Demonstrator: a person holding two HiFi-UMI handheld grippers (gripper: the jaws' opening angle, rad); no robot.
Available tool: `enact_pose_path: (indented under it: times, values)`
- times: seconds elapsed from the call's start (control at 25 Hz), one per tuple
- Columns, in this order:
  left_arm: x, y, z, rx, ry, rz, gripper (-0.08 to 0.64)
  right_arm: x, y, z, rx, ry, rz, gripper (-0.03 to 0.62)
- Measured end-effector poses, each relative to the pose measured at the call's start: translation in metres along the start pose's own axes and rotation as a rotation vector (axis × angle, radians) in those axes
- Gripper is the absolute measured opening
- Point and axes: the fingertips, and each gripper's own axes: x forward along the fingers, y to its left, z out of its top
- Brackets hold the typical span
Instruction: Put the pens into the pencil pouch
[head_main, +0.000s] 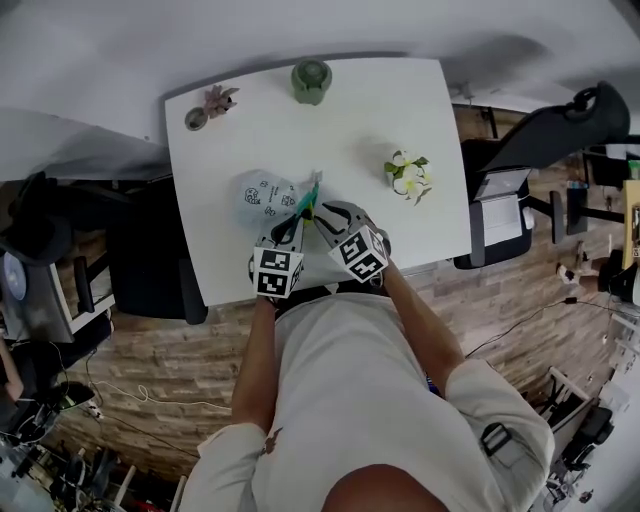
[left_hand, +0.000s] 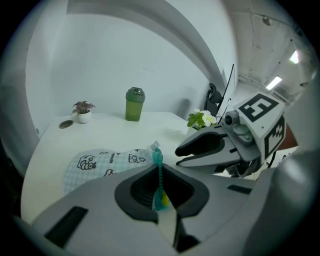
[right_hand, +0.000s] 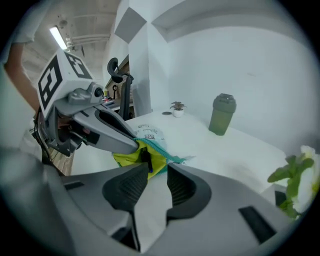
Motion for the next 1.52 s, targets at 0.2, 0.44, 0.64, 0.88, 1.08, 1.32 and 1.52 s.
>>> enact_pose_path:
  times: [0.2,0.44,0.64,0.88,1.08,1.32,1.52]
  values:
    - [-0.006,-0.003,0.006,0.033,-0.023,0.008,0.027,-0.034,-0.014,0.002,0.089,-0.057,-0.069,0.145]
    - [-0.032,-0.011,0.048,0.102,-0.144,0.036,0.09,-0.08,-0.027,0.037,0.113,-0.191,-0.152,0.161]
    - [-0.065,-0.015,0.099,0.171,-0.284,0.089,0.167,-0.117,-0.038,0.074,0.104,-0.31,-0.216,0.197]
    - [-0.104,-0.02,0.15,0.241,-0.429,0.136,0.254,-0.156,-0.043,0.119,0.082,-0.455,-0.255,0.249]
    - [-0.114,-0.023,0.161,0.255,-0.458,0.151,0.272,-0.169,-0.045,0.131,0.055,-0.484,-0.275,0.247]
    - [-0.112,-0.021,0.156,0.26,-0.439,0.151,0.268,-0.164,-0.047,0.126,0.067,-0.465,-0.275,0.247]
    - [-0.113,-0.019,0.156,0.266,-0.438,0.151,0.265,-0.163,-0.045,0.126,0.071,-0.462,-0.278,0.247]
